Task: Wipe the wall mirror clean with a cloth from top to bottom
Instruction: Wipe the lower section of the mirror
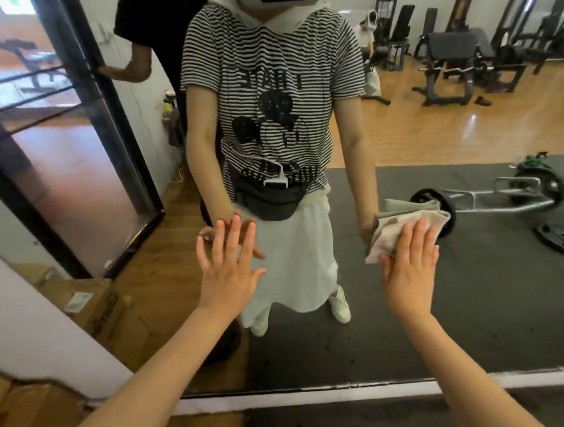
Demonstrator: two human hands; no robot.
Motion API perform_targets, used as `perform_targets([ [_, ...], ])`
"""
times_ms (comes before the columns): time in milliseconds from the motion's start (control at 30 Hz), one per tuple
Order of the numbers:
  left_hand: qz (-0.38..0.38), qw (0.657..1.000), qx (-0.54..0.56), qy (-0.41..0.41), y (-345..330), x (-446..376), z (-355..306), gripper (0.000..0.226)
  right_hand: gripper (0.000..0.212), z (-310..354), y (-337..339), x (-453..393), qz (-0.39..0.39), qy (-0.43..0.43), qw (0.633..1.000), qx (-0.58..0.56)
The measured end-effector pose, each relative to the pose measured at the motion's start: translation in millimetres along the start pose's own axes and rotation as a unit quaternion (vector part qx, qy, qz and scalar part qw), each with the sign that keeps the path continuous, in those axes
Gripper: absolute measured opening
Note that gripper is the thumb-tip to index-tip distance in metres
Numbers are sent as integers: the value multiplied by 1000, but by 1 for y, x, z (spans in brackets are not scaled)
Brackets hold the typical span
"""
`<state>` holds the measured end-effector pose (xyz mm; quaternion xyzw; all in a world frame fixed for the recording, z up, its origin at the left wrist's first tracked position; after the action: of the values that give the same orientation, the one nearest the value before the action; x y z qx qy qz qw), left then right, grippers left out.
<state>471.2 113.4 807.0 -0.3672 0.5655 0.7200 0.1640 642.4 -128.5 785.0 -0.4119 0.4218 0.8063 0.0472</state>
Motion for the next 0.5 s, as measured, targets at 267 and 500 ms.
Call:
perform_targets([
  [267, -20, 986, 33, 163, 22, 48, 166, 75, 63, 6, 5, -1, -12, -56, 996, -68],
  [500, -61, 984, -14, 167, 11, 45, 203, 75, 70, 21, -4, -6, -44, -140, 978, -149],
])
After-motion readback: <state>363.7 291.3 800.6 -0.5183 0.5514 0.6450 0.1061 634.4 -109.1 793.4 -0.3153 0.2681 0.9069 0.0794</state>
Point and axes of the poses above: each hand's wrist, its own x-axis away from the middle knuckle, its own y-axis out of the back of the hand, z = x × y, the point moved 9 cm from there along -x, towards the middle knuckle, and after that the axes turned 1 degree about y, right-handed, at the moved point
